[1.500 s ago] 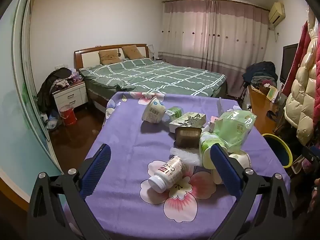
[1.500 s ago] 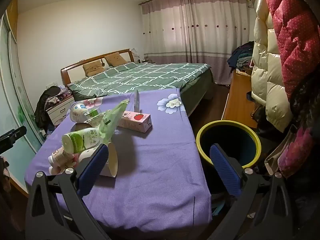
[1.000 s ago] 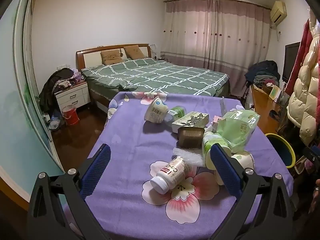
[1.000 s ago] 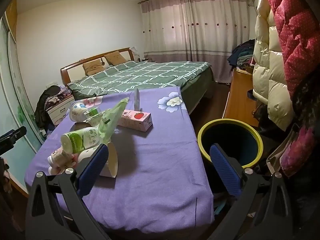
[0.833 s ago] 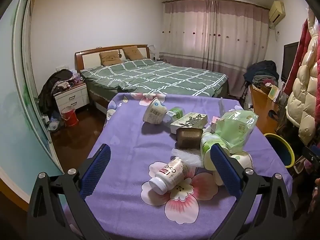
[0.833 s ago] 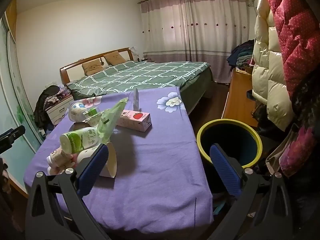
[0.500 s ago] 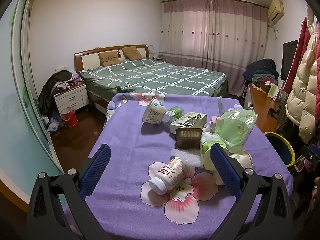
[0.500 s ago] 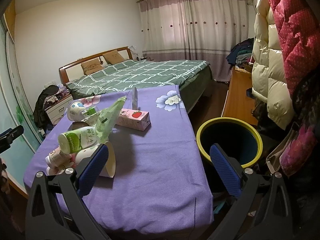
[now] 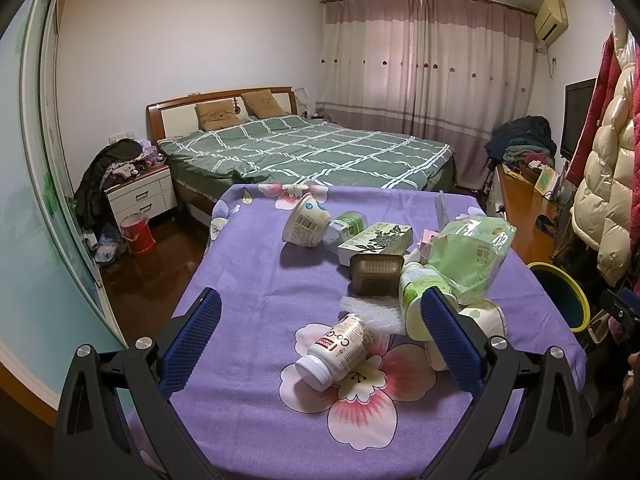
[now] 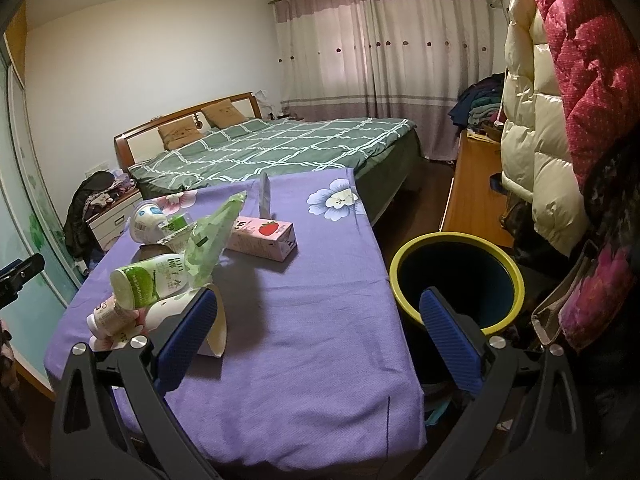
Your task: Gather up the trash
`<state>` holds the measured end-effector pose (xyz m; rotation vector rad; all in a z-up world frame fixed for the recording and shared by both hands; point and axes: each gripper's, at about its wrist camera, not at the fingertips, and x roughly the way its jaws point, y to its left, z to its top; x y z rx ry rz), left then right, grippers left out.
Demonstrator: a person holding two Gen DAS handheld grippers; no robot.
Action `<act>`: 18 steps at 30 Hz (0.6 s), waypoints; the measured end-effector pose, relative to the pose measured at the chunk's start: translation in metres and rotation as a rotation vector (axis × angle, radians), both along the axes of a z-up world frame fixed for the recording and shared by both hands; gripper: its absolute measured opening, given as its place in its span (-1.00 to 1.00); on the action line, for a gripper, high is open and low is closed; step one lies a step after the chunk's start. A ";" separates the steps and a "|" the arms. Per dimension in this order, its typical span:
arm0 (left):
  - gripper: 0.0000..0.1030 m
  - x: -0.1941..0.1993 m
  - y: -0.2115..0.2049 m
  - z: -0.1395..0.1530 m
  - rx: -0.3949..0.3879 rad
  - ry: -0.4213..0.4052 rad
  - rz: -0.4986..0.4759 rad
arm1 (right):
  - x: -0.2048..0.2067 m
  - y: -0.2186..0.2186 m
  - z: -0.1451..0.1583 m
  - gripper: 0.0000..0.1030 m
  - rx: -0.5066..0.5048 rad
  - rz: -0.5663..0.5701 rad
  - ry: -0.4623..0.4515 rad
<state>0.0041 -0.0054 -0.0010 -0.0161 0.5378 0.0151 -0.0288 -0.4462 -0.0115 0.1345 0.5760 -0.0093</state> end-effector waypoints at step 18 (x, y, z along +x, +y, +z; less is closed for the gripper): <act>0.91 0.004 -0.004 -0.006 0.012 0.016 -0.010 | 0.000 -0.001 -0.002 0.88 0.004 -0.004 0.004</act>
